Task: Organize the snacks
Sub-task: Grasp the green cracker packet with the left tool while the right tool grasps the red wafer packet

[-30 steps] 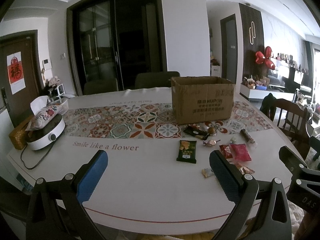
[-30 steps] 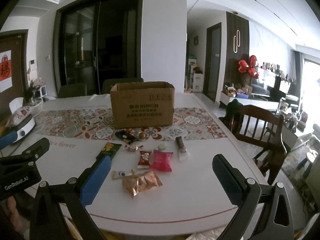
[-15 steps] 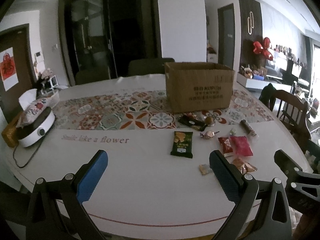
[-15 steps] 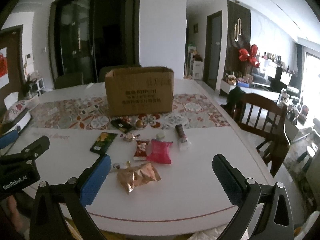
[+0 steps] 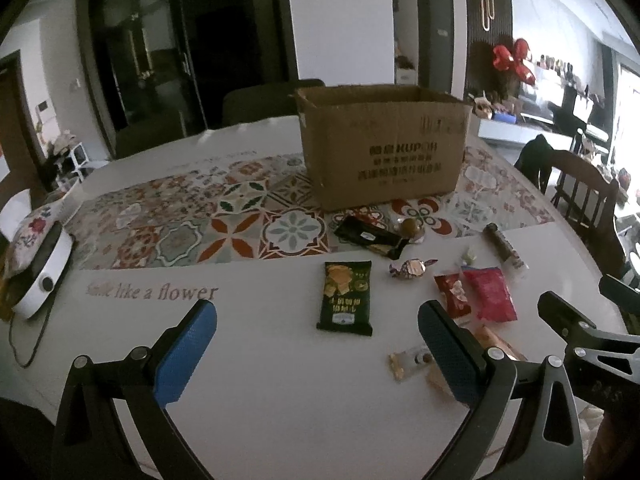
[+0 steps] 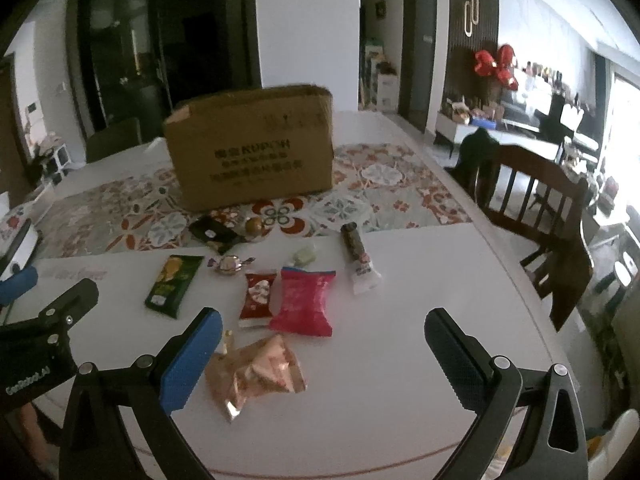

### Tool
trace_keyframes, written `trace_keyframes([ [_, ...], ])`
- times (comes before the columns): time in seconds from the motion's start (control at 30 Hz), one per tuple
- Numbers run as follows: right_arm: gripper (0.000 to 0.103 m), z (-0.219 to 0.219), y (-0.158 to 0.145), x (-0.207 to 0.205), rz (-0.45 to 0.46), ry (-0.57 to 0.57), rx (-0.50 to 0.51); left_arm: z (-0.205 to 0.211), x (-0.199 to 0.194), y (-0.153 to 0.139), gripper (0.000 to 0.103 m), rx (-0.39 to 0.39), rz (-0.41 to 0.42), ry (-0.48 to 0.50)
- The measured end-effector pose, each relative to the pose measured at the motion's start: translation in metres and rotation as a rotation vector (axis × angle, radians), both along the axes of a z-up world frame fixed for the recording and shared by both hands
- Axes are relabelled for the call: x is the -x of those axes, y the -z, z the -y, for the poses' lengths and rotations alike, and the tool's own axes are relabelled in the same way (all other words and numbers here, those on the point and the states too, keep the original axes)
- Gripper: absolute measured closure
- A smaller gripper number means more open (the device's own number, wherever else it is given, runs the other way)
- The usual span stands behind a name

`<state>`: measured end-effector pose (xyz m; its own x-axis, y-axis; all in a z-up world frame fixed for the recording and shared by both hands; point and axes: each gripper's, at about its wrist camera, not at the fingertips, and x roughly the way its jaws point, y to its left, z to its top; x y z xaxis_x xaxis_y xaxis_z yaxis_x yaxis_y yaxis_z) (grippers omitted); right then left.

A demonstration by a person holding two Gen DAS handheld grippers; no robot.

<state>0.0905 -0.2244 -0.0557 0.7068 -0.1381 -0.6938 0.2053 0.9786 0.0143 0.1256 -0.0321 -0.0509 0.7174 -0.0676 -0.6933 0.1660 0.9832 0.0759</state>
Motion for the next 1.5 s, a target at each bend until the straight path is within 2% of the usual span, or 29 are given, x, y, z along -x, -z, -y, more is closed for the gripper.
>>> trace_keyframes([
  [0.27,0.003,0.006,0.021,-0.041,-0.103,0.014,-0.054,0.008,-0.041,0.023,0.006,-0.012,-0.108,0.033],
  [0.53,0.012,0.008,0.046,-0.068,-0.198,0.004,-0.093,0.015,-0.07,0.053,0.012,-0.015,-0.227,0.05],
  [0.7,0.017,0.009,0.057,-0.078,-0.238,-0.001,-0.109,0.02,-0.082,0.068,0.02,-0.016,-0.28,0.065],
  [1.13,0.037,0.009,0.07,-0.089,-0.289,-0.019,-0.132,0.028,-0.096,0.081,0.029,0.002,-0.313,0.085],
  [1.2,0.038,0.01,0.071,-0.09,-0.295,-0.016,-0.134,0.028,-0.097,0.082,0.035,0.013,-0.318,0.083],
  [1.33,0.048,0.01,0.073,-0.091,-0.301,-0.023,-0.135,0.03,-0.099,0.085,0.041,0.016,-0.333,0.088],
  [1.43,0.056,0.01,0.075,-0.093,-0.308,-0.031,-0.14,0.03,-0.099,0.087,0.05,0.019,-0.341,0.087],
  [1.5,0.057,0.01,0.076,-0.093,-0.308,-0.033,-0.132,0.029,-0.099,0.087,0.055,0.022,-0.341,0.08],
])
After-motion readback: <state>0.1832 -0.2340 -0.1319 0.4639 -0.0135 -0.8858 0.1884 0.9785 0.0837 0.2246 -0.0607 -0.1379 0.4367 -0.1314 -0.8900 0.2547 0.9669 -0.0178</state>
